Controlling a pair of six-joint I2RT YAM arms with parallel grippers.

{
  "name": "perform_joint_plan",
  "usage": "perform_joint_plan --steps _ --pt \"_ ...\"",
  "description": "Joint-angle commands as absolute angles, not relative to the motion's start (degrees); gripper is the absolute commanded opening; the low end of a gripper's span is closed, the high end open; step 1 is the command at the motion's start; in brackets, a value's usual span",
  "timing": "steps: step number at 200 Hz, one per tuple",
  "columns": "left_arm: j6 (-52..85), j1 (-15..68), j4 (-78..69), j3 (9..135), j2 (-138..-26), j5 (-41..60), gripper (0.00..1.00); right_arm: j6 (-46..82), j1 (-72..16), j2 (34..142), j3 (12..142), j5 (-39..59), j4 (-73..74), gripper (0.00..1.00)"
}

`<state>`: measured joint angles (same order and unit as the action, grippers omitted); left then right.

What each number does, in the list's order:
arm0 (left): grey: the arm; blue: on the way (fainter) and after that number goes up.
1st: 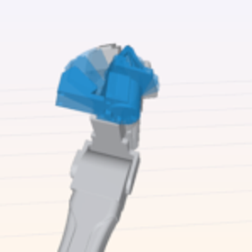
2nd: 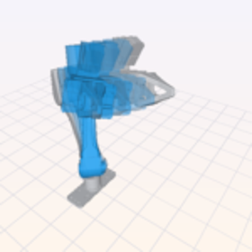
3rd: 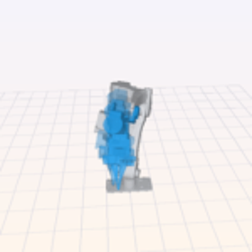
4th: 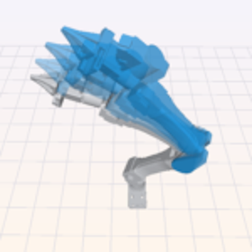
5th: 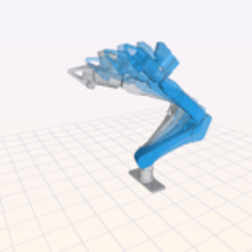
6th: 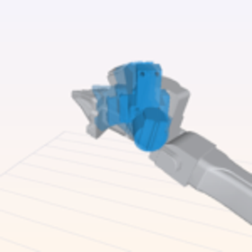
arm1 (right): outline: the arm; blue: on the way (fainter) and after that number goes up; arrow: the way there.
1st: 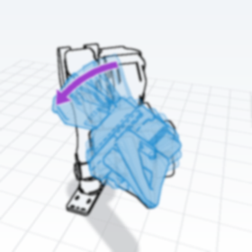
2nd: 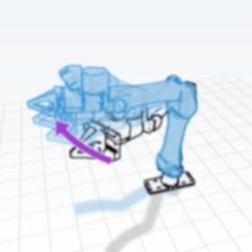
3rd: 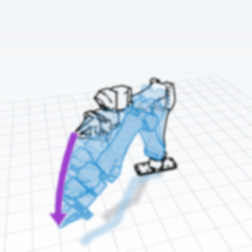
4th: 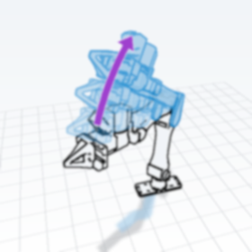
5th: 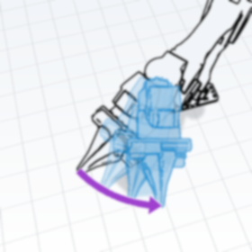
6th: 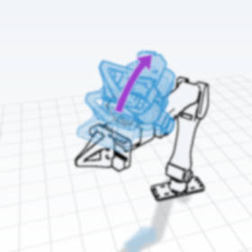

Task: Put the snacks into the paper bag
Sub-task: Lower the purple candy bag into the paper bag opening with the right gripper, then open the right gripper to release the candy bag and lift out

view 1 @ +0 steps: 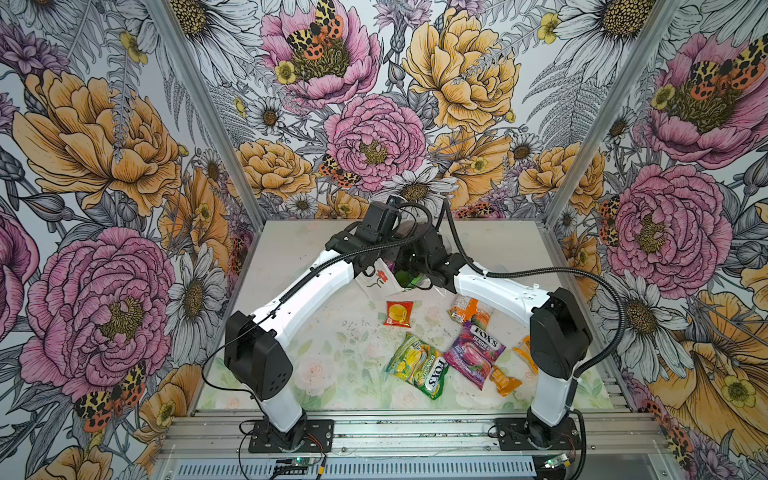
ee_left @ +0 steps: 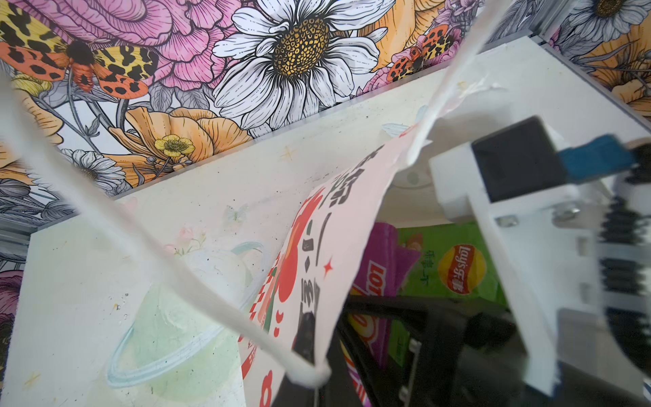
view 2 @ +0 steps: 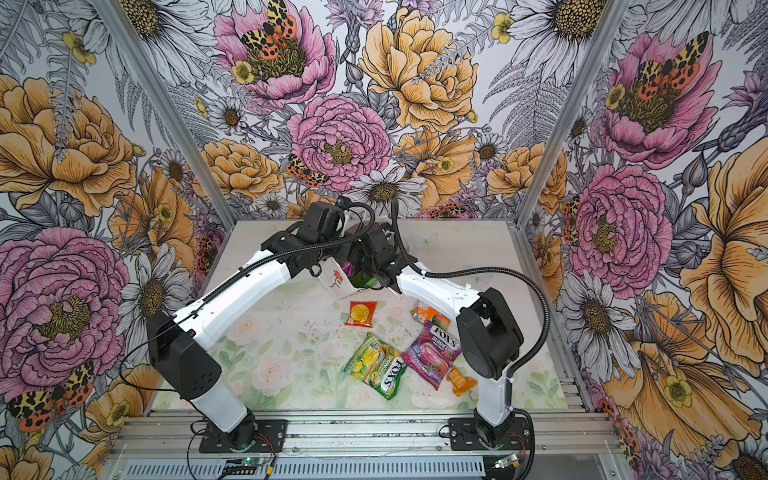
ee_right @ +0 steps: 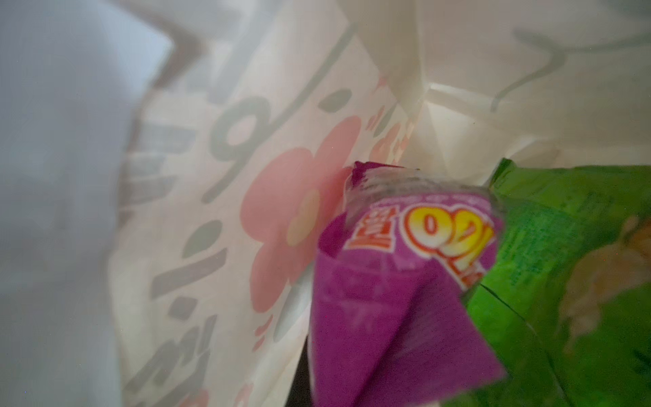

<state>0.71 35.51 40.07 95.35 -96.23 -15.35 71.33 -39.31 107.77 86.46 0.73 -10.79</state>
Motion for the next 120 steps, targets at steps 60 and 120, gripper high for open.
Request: perform_joint_plan --steps 60,120 --pt "1.3 35.9 39.4 96.9 -96.6 -14.3 0.00 72.3 -39.4 108.8 88.5 0.0 -4.4 0.00" --pt "1.6 35.4 39.5 96.9 -97.3 -16.0 0.00 70.4 -39.1 107.5 91.6 -2.0 -12.0 0.39"
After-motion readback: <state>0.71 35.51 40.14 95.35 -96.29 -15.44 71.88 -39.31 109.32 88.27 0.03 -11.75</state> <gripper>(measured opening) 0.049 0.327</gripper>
